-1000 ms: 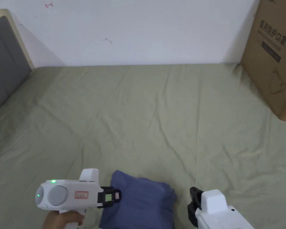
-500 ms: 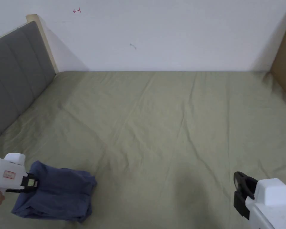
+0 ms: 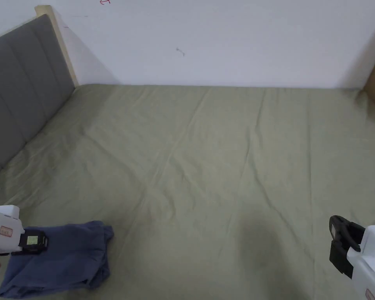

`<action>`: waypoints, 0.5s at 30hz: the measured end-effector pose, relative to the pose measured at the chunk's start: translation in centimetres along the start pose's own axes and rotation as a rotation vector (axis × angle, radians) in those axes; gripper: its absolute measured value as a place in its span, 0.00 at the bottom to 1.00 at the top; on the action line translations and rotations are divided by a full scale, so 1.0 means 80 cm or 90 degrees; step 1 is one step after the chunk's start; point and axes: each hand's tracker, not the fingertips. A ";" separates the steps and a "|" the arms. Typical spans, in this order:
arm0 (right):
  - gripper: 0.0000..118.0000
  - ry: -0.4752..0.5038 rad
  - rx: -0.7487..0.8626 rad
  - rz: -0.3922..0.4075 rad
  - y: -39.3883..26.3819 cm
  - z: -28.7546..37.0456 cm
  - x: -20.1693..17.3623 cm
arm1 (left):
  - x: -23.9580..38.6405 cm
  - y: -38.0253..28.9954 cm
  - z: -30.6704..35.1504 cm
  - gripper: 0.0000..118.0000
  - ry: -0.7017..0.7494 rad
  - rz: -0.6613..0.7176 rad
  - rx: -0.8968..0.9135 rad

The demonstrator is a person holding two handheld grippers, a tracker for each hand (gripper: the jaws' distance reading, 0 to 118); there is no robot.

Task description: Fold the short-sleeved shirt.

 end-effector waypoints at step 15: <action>0.00 -0.030 0.104 -0.011 0.102 0.096 0.032 | 0.179 -0.008 0.245 0.83 -0.022 -0.037 0.344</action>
